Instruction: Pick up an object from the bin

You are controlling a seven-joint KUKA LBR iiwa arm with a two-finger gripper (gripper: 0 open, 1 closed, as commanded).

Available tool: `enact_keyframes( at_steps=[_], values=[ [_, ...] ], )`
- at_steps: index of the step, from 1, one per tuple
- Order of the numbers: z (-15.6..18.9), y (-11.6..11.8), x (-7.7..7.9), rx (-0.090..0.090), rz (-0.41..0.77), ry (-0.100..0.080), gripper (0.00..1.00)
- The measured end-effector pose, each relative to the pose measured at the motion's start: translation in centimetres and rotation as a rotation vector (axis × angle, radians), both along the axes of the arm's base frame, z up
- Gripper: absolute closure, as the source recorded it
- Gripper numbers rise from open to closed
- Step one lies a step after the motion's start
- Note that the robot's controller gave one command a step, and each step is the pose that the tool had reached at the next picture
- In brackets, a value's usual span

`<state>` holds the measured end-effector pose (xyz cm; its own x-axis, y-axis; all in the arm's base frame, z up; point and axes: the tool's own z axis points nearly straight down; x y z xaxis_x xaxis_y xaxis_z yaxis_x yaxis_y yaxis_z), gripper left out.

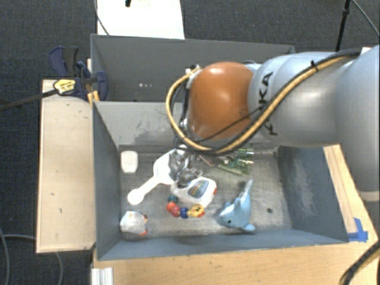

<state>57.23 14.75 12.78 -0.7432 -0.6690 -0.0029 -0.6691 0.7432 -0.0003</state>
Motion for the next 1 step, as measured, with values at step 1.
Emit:
enact_keyframes(
  at_steps=[1],
  values=[
    [1.43,0.01,0.03,0.000,-0.001,-0.001,1.00]
  ],
)
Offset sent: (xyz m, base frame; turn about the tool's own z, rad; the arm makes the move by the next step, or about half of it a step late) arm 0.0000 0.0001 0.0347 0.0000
